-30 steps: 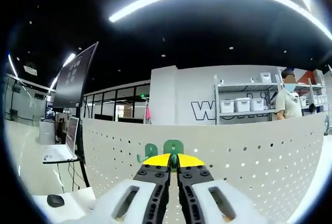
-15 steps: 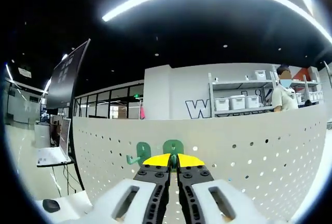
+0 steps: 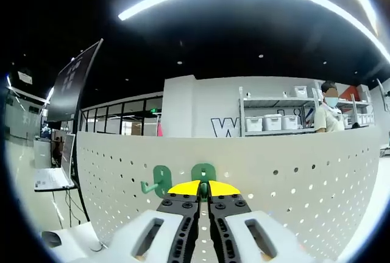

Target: Insert the hook assembly into the mounting plate slot until the hook locks in place.

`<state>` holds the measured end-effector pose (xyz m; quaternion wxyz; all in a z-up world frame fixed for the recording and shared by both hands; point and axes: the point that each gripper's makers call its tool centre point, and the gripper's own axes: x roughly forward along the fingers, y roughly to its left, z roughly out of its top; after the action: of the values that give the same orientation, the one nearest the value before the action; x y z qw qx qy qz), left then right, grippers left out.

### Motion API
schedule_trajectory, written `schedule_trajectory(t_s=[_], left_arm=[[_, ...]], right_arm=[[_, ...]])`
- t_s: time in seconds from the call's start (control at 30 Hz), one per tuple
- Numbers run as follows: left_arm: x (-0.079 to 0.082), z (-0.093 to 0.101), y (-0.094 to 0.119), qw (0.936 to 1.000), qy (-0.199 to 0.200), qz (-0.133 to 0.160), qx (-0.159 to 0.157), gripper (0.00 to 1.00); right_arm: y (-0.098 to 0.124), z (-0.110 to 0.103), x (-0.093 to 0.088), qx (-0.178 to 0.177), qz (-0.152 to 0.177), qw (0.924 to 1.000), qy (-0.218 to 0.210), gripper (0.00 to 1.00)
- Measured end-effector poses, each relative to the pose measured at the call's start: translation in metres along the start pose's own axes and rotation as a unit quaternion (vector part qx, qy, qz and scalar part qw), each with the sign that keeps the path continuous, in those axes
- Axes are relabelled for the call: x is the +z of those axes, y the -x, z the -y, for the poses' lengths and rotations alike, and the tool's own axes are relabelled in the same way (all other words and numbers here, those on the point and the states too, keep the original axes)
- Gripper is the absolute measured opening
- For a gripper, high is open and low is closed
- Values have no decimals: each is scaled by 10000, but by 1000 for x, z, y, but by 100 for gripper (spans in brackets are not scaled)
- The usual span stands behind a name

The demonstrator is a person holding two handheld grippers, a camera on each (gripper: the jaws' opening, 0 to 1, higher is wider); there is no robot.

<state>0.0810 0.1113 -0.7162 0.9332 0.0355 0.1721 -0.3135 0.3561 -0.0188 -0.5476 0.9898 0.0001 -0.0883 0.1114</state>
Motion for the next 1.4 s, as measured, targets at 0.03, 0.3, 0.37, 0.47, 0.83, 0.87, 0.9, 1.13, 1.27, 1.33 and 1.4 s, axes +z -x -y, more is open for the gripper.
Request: schedule_trajectory(t_s=[0.03, 0.3, 0.37, 0.47, 0.83, 0.87, 0.9, 1.13, 1.27, 1.33, 1.4], left_arm=[[0, 0, 0, 10000, -1, 3, 6, 55], [0, -2, 0, 10000, 4, 3, 2, 55], [-1, -2, -1, 10000, 16, -14, -1, 55], [-2, -2, -2, 10000, 26, -21, -20, 55], [2, -1, -5, 10000, -16, 17, -73, 55], [2, -2, -5, 10000, -19, 19, -69, 55], [2, -2, -5, 10000, -17, 12, -61, 55], [2, -2, -4, 10000, -10, 21, -46, 55], [2, -1, -5, 10000, -21, 14, -53, 55], [2, -1, -5, 10000, -23, 22, -46, 55], [3, -1, -5, 10000, -21, 30, -44, 55]], right_arm=[[-1, 2, -2, -35, -19, 10000, -51, 1], [-5, 1, -4, -205, -39, 9998, 39, 1], [-7, 1, -6, -228, -82, 9996, 122, 1], [-8, 1, -6, -317, -177, 9989, 285, 1], [-8, 0, -8, -210, -204, 9994, 191, 6], [-8, 1, -7, -223, -202, 9993, 223, 6], [-7, 0, -6, -211, -193, 9993, 232, 6], [-5, 1, -6, -217, -207, 9992, 247, 8], [-4, 3, -3, -236, -122, 9992, 310, 10], [-2, 2, -2, -218, -120, 9991, 341, 10], [-1, 2, 0, -200, -94, 9991, 363, 10]])
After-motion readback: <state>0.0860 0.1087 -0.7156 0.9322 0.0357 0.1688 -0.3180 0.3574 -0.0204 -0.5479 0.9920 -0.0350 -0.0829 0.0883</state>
